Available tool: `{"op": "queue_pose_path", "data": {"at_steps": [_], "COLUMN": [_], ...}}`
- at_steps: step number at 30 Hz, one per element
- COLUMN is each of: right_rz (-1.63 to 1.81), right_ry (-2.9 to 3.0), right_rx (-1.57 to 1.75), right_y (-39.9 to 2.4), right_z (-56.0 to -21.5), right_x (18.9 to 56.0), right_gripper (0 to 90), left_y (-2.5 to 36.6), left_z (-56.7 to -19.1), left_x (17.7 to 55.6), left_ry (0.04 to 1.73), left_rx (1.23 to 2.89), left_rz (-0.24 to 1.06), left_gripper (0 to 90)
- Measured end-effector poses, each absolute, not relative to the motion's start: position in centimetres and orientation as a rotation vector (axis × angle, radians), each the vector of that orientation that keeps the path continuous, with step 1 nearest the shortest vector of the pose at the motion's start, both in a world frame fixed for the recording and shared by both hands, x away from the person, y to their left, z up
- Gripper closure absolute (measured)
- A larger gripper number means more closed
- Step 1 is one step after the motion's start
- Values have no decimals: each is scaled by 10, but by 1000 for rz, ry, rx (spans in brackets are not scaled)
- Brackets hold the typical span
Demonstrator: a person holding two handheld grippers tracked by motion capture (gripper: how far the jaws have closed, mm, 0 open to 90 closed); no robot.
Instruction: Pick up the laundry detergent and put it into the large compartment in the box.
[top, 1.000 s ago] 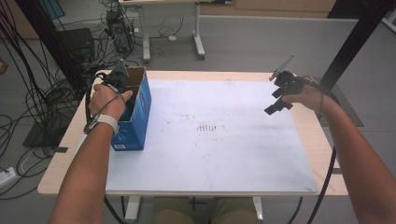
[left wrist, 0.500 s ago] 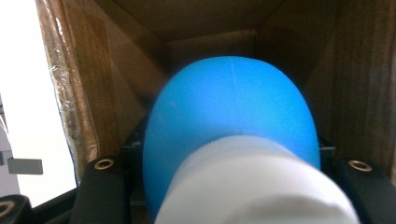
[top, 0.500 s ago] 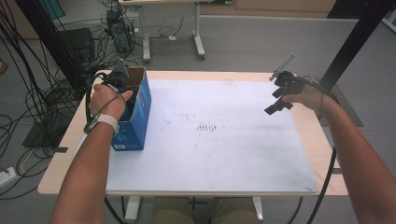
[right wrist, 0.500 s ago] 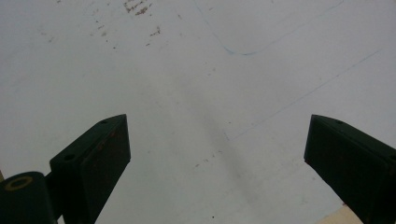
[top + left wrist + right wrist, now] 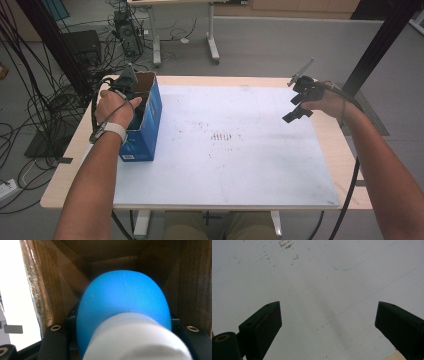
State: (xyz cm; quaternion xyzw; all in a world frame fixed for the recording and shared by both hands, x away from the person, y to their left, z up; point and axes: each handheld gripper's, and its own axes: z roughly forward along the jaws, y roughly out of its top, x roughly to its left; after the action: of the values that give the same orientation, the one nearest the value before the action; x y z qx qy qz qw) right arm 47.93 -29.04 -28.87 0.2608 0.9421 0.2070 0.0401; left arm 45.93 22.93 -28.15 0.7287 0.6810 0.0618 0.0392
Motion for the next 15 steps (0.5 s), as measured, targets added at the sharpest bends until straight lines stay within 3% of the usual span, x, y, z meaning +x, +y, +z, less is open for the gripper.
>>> {"op": "queue_pose_path", "data": {"at_steps": [15], "right_rz": [632], "right_ry": [2890], "right_rx": [801], "right_y": [-289], "right_z": [-290], "right_x": [479], "right_gripper": [72], "left_y": [229], "left_z": [-282], "left_x": [459], "left_ry": [2086], "left_rx": [2235], "left_rz": [191], "left_gripper": [389]}}
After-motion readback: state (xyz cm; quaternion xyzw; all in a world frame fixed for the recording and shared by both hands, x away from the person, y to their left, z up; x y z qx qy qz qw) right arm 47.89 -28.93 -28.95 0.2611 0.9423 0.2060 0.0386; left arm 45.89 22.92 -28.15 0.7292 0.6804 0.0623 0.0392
